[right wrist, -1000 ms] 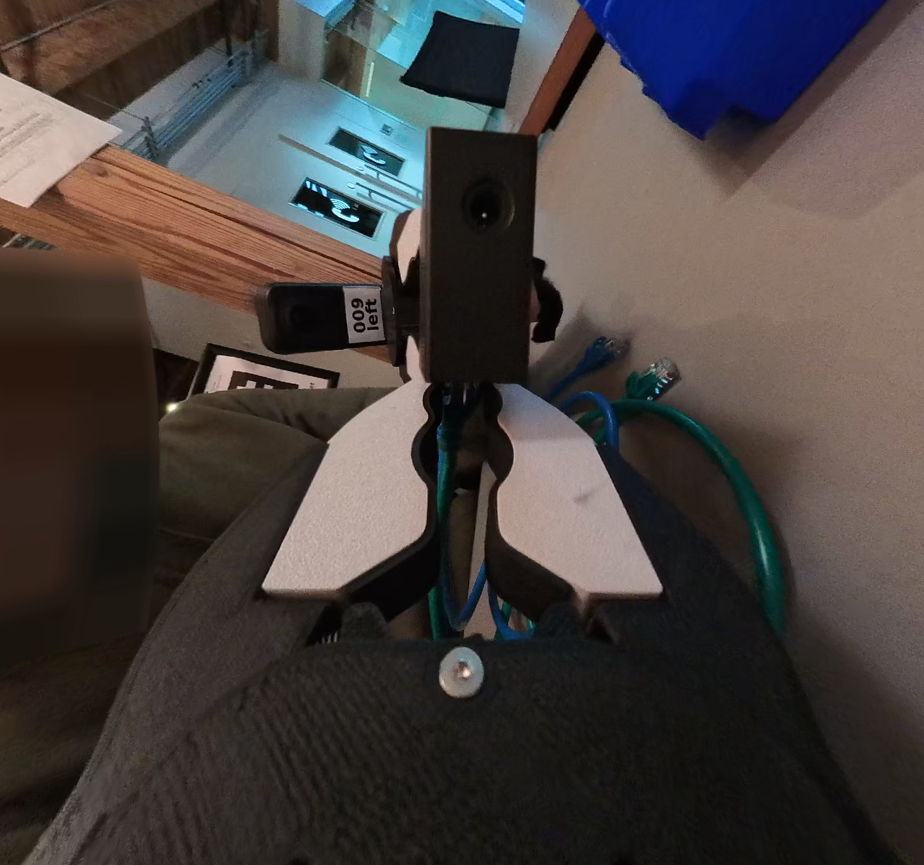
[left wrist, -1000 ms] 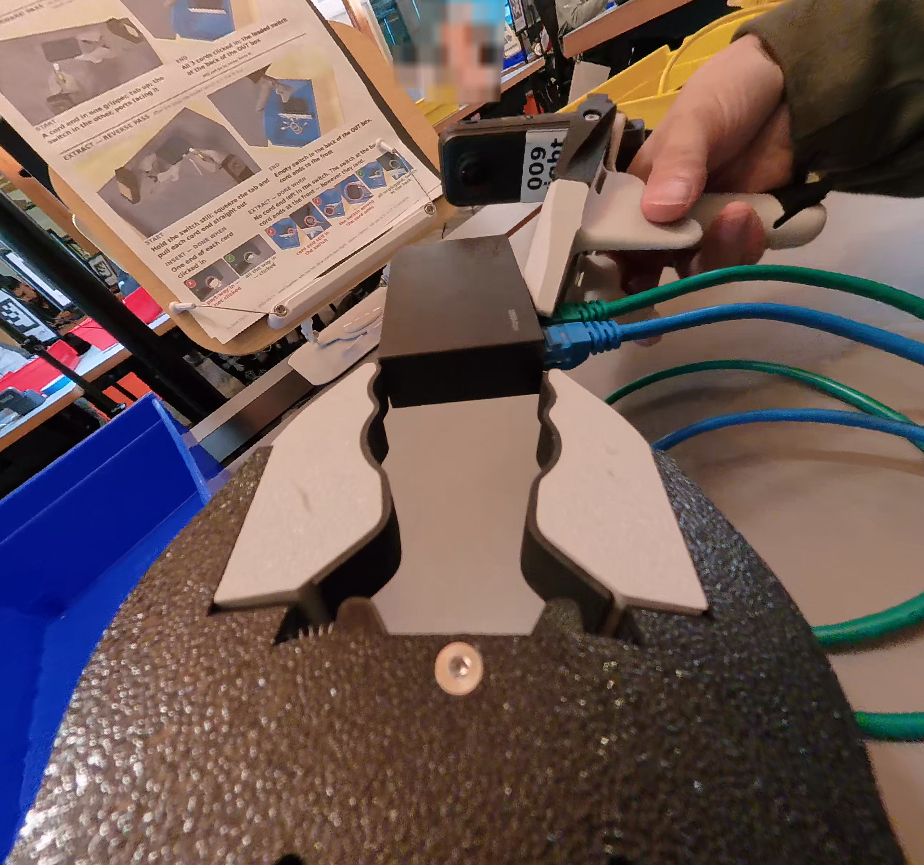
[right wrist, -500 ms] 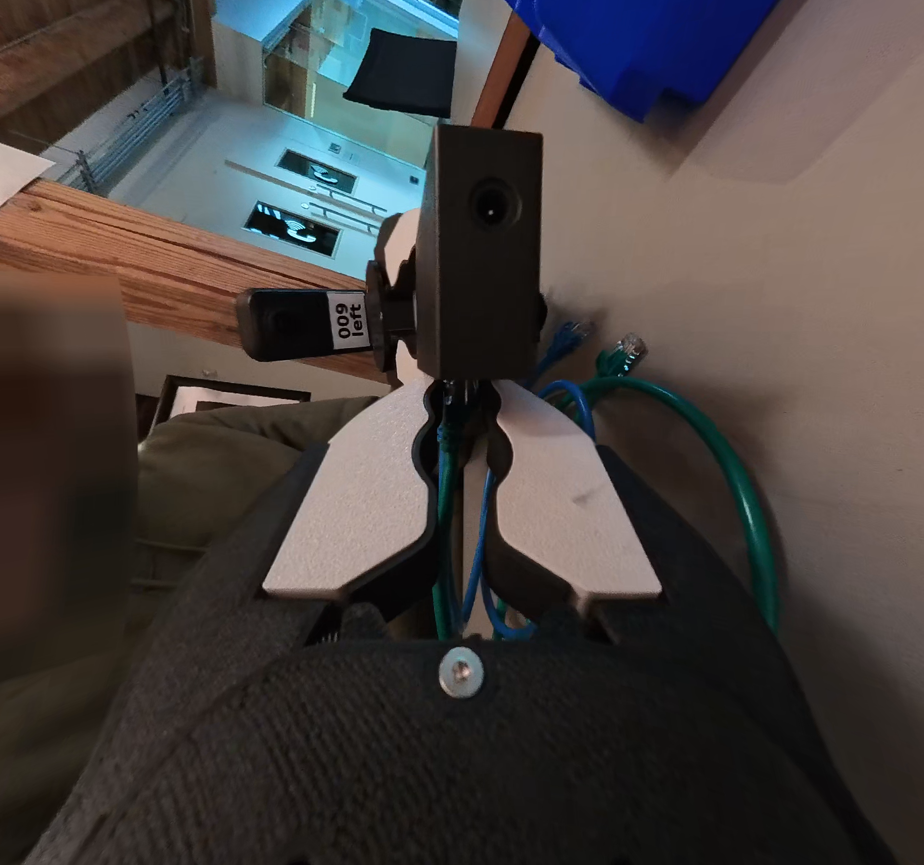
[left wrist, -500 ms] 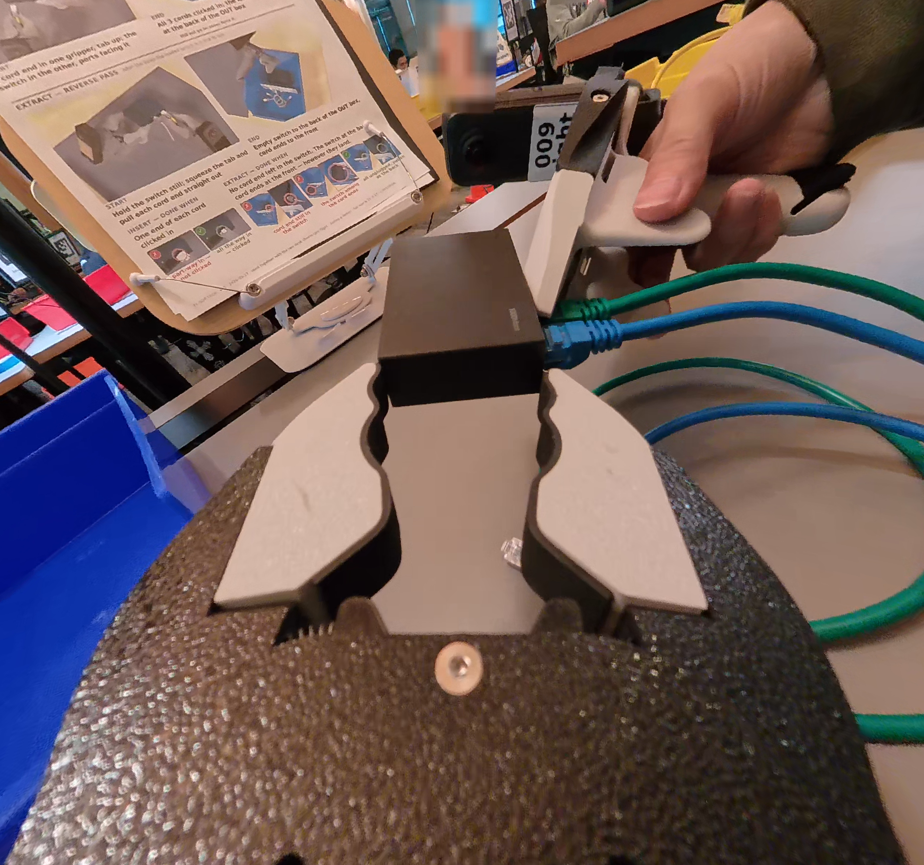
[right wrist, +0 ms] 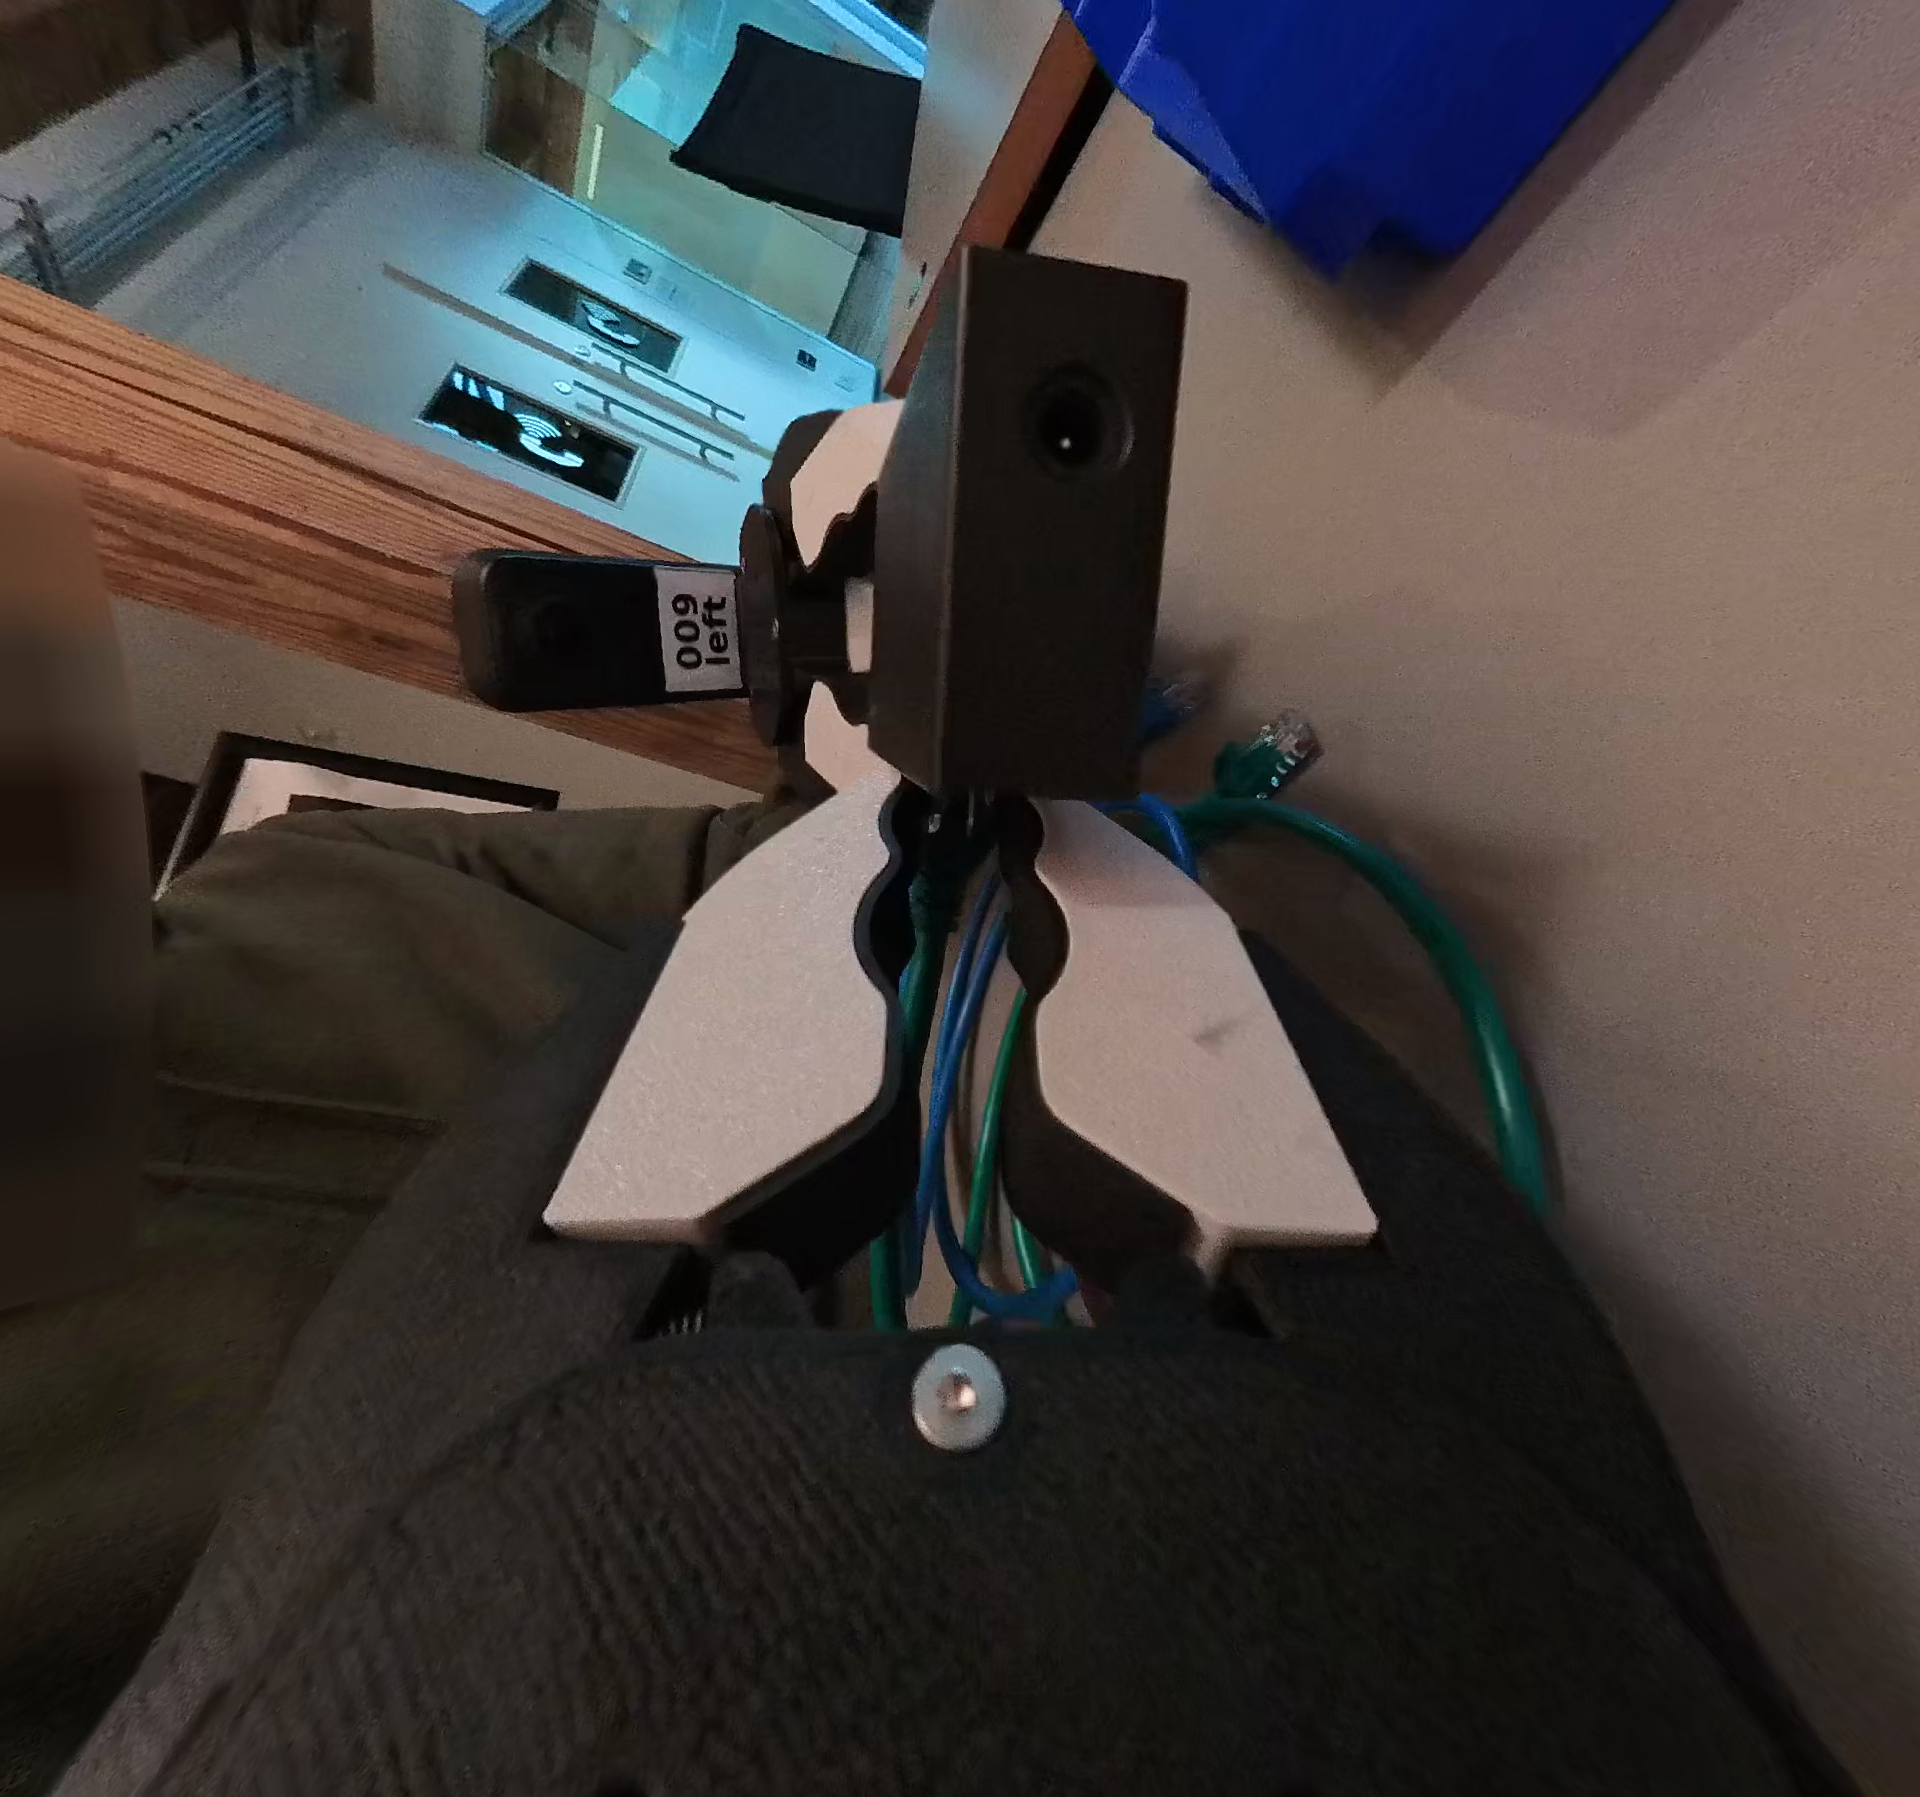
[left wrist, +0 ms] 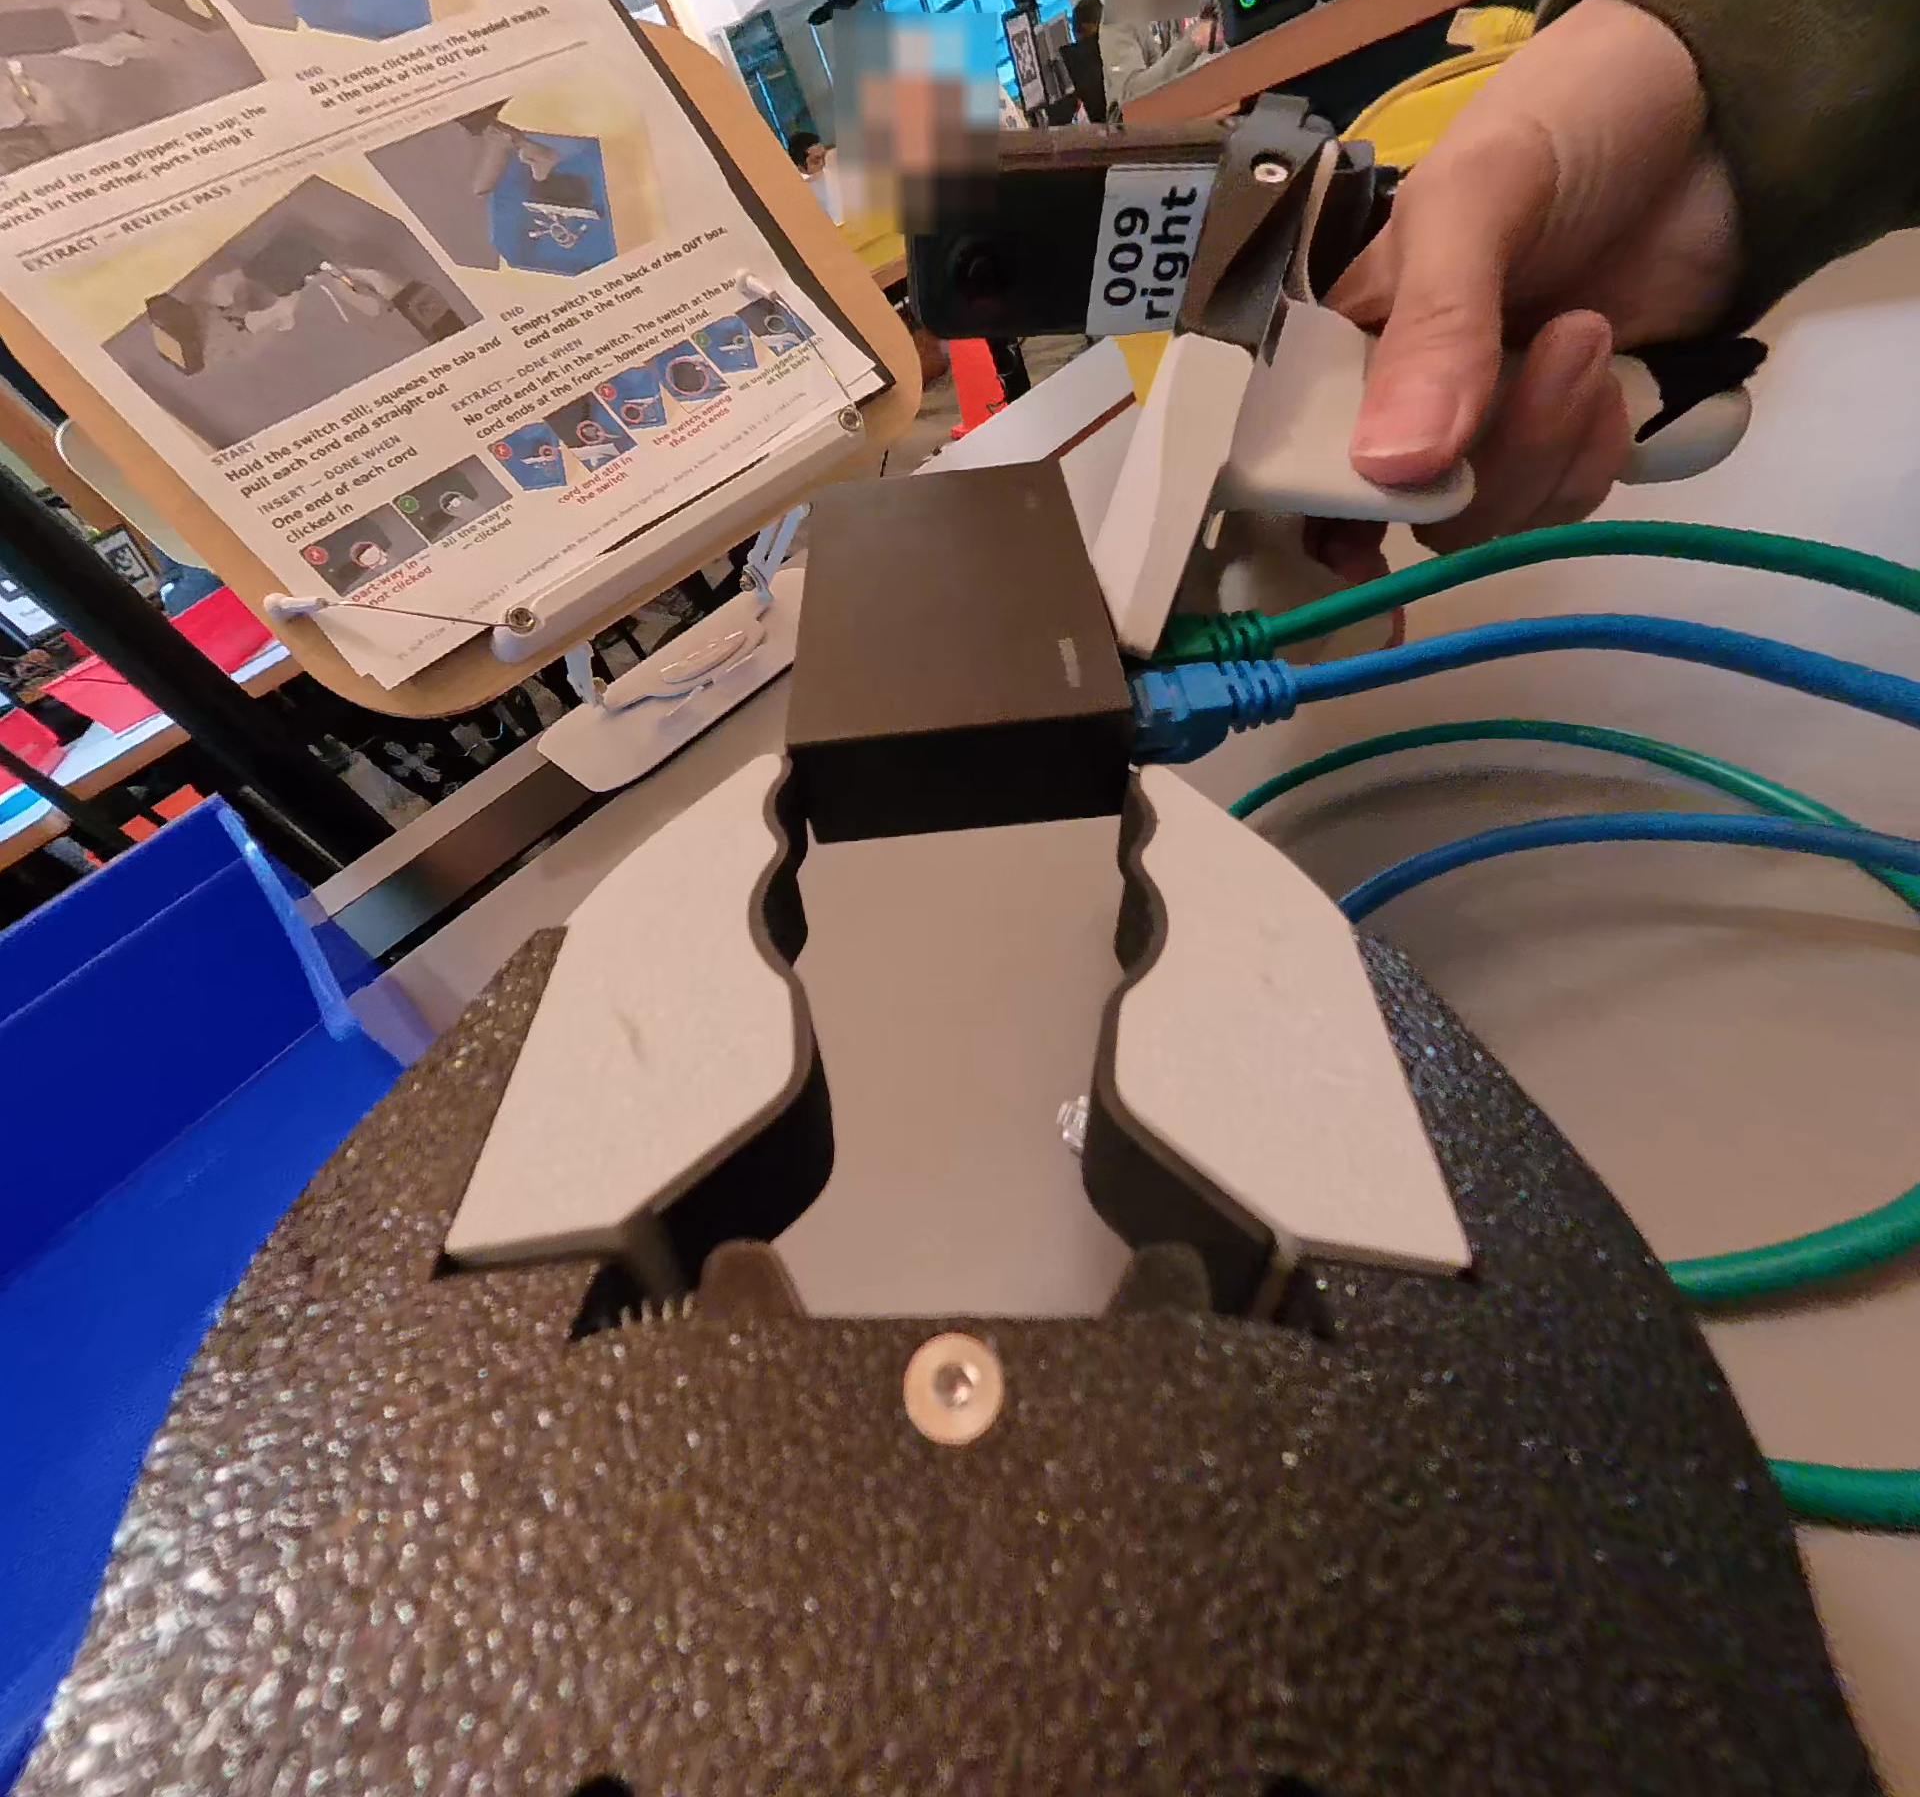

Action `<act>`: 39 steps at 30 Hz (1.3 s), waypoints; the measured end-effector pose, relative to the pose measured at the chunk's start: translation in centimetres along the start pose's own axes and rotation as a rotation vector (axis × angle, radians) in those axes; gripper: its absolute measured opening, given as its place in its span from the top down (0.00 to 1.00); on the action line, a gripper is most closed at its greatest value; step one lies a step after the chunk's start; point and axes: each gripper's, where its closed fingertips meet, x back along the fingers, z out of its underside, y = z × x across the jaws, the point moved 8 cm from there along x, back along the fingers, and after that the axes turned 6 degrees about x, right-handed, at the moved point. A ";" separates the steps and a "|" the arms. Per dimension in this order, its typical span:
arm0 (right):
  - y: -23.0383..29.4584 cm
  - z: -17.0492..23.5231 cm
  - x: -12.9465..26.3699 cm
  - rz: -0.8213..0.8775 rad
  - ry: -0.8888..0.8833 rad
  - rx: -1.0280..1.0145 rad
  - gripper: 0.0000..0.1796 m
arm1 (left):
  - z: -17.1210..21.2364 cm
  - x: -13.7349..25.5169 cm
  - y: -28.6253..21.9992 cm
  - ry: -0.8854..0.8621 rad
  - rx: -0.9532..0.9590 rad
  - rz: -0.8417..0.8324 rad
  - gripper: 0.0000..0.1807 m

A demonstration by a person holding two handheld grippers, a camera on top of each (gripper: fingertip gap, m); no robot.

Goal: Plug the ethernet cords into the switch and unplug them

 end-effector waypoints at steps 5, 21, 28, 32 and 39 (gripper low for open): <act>0.1 0.3 0.2 0.052 0.028 0.063 0.91 | 0.4 -0.3 -0.3 -0.002 -0.018 0.003 0.68; 1.3 -0.9 0.9 0.116 0.075 0.229 0.92 | -0.1 -0.6 -0.5 -0.037 0.127 -0.053 0.69; 1.4 -0.8 1.1 0.126 0.081 0.244 0.92 | -0.2 -0.8 -0.6 -0.028 0.135 -0.044 0.69; 1.1 -0.6 1.1 0.093 0.071 0.190 0.92 | -0.5 -0.6 -0.9 -0.013 -0.034 -0.102 0.69; 1.0 0.0 1.3 0.030 0.025 0.095 0.92 | -0.8 -0.5 -1.4 -0.059 -0.183 -0.128 0.68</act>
